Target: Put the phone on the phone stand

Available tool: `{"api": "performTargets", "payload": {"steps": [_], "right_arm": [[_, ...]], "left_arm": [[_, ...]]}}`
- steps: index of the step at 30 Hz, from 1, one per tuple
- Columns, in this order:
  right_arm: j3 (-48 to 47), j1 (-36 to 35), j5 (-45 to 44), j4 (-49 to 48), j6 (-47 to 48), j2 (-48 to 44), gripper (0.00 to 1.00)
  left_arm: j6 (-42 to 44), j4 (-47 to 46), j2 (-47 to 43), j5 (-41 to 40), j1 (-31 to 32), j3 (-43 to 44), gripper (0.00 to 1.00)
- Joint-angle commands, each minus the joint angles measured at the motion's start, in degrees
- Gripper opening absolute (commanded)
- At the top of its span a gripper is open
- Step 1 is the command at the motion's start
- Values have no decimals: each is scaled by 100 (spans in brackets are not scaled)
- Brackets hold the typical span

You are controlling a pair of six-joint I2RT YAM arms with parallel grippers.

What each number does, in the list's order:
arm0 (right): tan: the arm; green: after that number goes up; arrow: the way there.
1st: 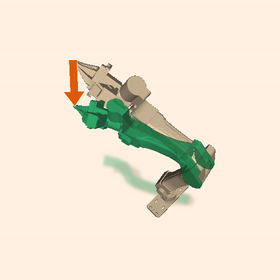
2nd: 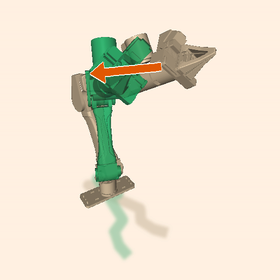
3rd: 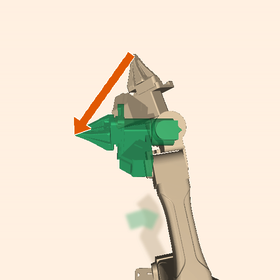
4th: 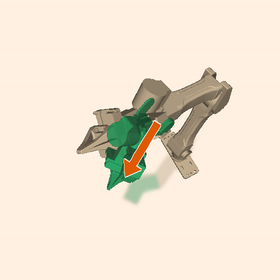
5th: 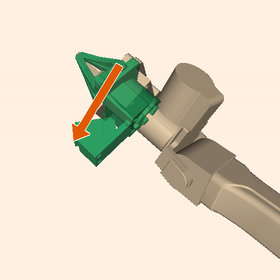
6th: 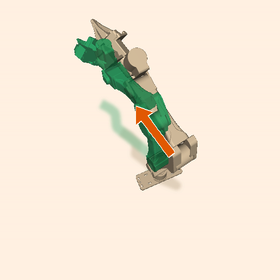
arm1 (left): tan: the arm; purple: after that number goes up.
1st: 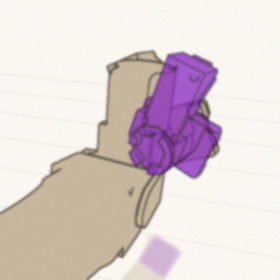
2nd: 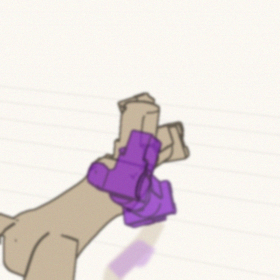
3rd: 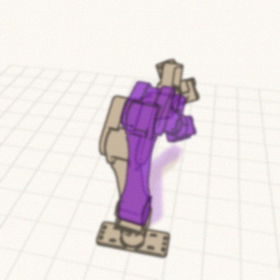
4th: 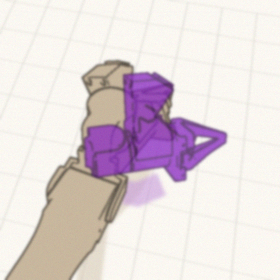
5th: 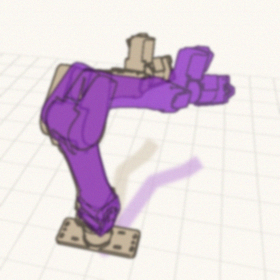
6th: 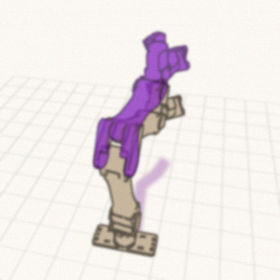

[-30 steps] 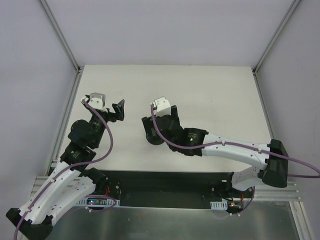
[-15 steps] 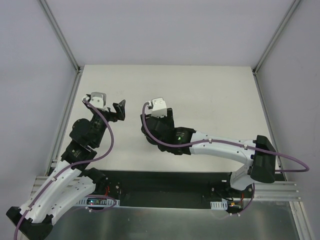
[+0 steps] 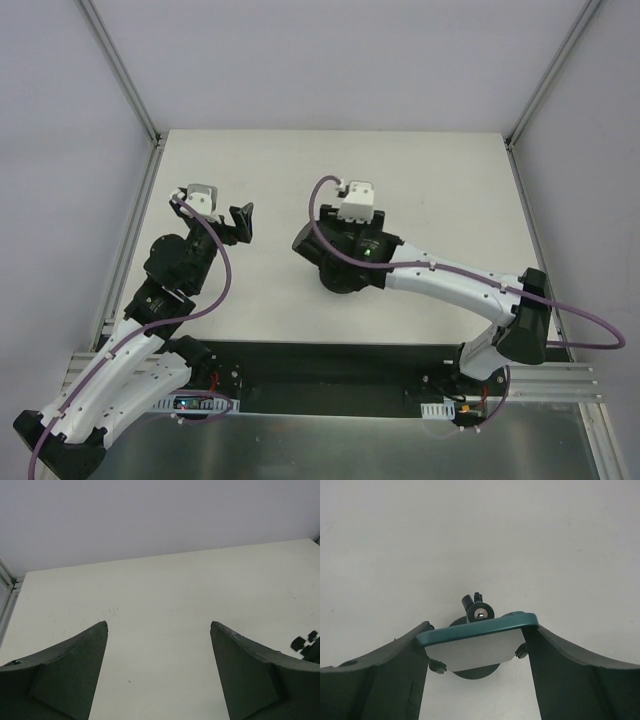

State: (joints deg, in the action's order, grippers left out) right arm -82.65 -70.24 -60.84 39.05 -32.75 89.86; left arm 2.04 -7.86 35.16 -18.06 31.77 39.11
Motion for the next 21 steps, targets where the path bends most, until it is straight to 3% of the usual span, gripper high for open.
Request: {"api": "performTargets", "payload": {"steps": [1,3,5,10,21], "right_arm": [[-936,877,-1413,3385,-2917,-303,1],[-1050,1177,-1483,4935,-4353,-382,1],[-999,1626,-1615,5594,-4714,-426,1],[325,2828,-1614,5596,-4925,-1452,1],[1427,5449,-2160,5579,-4257,-2764,1]], "left_arm": [[-108,-93,0,14,-39,228,82],[-125,-76,44,14,-39,254,82],[-160,-58,44,84,-39,272,82],[-196,-32,26,119,-39,281,82],[-196,30,70,207,-39,325,82]]}}
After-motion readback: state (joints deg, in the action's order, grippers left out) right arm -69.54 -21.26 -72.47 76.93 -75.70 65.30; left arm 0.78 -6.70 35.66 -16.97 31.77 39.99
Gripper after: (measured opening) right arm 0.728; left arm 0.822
